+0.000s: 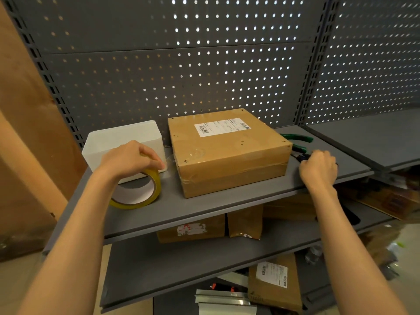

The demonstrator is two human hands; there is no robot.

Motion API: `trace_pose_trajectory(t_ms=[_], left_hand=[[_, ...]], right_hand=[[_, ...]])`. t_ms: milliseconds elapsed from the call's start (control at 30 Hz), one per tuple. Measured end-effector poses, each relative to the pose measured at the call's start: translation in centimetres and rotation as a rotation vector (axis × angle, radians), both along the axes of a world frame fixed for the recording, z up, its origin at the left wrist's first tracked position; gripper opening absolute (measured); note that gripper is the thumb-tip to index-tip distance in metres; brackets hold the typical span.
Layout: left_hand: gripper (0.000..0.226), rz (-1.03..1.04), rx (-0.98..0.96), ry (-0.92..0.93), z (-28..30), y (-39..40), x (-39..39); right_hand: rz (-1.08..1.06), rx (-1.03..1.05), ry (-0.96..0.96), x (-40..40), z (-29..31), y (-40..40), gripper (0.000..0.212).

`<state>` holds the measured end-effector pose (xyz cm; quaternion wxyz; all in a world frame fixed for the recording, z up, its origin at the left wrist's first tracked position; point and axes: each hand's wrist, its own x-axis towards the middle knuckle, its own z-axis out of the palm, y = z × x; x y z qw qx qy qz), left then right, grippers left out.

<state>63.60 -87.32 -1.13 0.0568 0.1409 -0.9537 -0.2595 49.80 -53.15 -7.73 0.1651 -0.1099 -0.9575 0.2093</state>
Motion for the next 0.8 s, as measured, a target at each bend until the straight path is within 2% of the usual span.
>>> trace_pose_trajectory(t_ms=[433,800], left_hand=[[0.01,0.02,0.033,0.003,0.0,0.0,0.1],[0.011,0.014,0.03,-0.008,0.1,0.0,0.0]], right_hand=[[-0.057,0.025,-0.186,-1.5,0.3,0.0,0.039],[-0.056,0.058,-0.169,-1.1,0.6,0.1,0.038]])
